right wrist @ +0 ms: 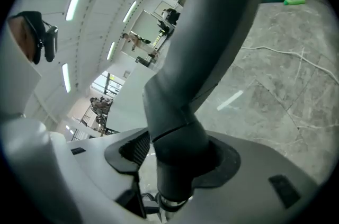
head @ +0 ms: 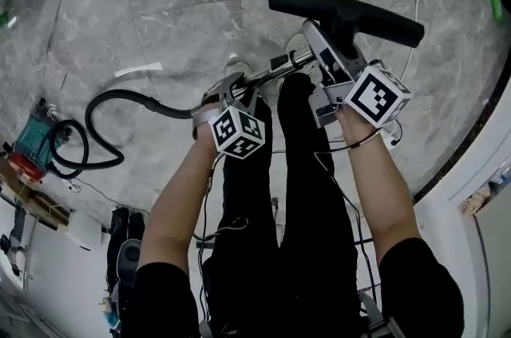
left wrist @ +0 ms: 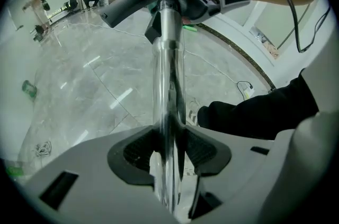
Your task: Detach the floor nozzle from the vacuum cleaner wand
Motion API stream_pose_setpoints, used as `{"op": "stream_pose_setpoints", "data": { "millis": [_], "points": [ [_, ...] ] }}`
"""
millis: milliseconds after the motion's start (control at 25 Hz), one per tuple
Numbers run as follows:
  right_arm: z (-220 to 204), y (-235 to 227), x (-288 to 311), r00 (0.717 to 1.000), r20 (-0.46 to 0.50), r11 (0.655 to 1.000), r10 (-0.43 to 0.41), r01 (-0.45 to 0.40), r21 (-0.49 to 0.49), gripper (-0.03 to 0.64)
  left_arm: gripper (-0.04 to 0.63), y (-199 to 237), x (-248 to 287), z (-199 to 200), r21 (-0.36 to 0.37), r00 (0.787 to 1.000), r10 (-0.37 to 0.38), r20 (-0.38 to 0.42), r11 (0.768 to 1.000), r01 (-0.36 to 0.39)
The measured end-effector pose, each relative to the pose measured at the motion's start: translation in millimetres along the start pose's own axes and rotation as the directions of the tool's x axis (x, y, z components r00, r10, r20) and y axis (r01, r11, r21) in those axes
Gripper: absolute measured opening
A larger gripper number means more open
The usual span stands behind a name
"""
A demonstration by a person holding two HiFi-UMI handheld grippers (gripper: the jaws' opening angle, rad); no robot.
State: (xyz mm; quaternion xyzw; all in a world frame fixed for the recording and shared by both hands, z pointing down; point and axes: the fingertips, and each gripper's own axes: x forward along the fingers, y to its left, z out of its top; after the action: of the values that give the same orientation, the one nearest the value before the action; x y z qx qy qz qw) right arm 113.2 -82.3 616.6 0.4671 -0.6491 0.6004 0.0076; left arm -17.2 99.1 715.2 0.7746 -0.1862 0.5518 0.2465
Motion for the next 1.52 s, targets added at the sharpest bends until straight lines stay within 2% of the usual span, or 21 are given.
{"op": "stream_pose_setpoints", "data": {
  "millis": [40,80,200,400,480,560,640,800,880,920,960,1040,1200,1280,1360,1520],
  "points": [
    [-0.3,0.8,-2.2,1.000,-0.013,1.000,0.000,-0.001,-0.021,0.242,0.176,-6.2,-1.6,-1.2,-0.005,1.000,-0.005,0.006,1.000,0.005],
    [-1.7,0.8,-4.2,1.000,-0.028,0.999,-0.003,0.002,-0.045,0.165,0.176,-10.2,-1.9,-2.1,-0.012,1.000,-0.010,0.012,1.000,0.010],
    [-11.7,7.4,-9.1,0.998,-0.055,0.995,0.012,-0.017,-0.103,0.158,0.176,-13.3,2.8,-6.9,-0.012,1.000,-0.002,0.022,1.000,0.002],
    [-25.2,29.8,-23.9,0.997,-0.050,0.977,0.067,-0.075,-0.198,0.156,0.176,-6.8,11.0,-7.7,0.008,0.997,0.058,0.046,0.998,-0.058],
    [-24.6,35.9,-24.7,0.993,-0.060,0.969,0.099,-0.110,-0.220,0.156,0.178,-0.6,8.1,5.3,0.038,0.991,0.091,0.099,0.995,-0.096],
    [-27.4,39.3,-20.5,0.989,-0.077,0.966,0.125,-0.139,-0.217,0.156,0.176,3.7,-1.1,26.4,0.085,0.973,0.133,0.189,0.985,-0.151],
    [-35.4,47.9,-19.2,0.982,-0.103,0.960,0.159,-0.179,-0.217,0.156,0.177,2.5,-12.3,50.7,0.098,0.954,0.147,0.262,0.979,-0.178],
    [-49.0,77.7,-26.1,0.965,-0.149,0.934,0.218,-0.250,-0.255,0.158,0.178,7.7,-17.5,84.6,-0.007,0.928,0.142,0.344,0.989,-0.148],
    [-51.7,86.5,-27.8,0.963,-0.159,0.924,0.218,-0.256,-0.283,0.158,0.171,10.9,-19.8,86.3,0.002,0.920,0.130,0.370,0.990,-0.140],
    [-51.3,87.6,-27.6,0.964,-0.155,0.923,0.214,-0.252,-0.290,0.158,0.102,10.0,-20.6,85.1,0.025,0.925,0.106,0.366,0.992,-0.124],
    [-49.3,86.6,-26.4,0.968,-0.139,0.927,0.209,-0.242,-0.286,0.158,0.090,8.4,-20.6,83.7,0.040,0.932,0.081,0.352,0.994,-0.101],
    [-42.0,79.6,-20.1,0.977,-0.078,0.942,0.197,-0.211,-0.260,0.158,0.087,4.5,-17.5,83.2,0.040,0.946,0.032,0.323,0.998,-0.047],
    [-39.8,69.5,-4.5,0.985,0.016,0.959,0.170,-0.162,-0.231,0.158,0.086,-11.7,-13.7,82.0,0.014,0.952,-0.028,0.304,1.000,0.025],
    [-44.4,70.6,3.4,0.988,0.004,0.963,0.157,-0.153,-0.221,0.156,0.086,-10.3,-13.9,76.9,-0.008,0.956,-0.034,0.291,0.999,0.038],
    [-47.5,71.4,8.9,0.990,-0.025,0.966,0.141,-0.143,-0.215,0.126,0.086,-8.6,-13.5,74.1,-0.030,0.958,-0.052,0.282,0.998,0.063],
    [-55.1,81.6,8.0,0.984,-0.104,0.967,0.145,-0.163,-0.197,0.121,0.086,-18.9,-27.6,73.0,-0.051,0.934,-0.136,0.329,0.986,0.161]
  ]
}}
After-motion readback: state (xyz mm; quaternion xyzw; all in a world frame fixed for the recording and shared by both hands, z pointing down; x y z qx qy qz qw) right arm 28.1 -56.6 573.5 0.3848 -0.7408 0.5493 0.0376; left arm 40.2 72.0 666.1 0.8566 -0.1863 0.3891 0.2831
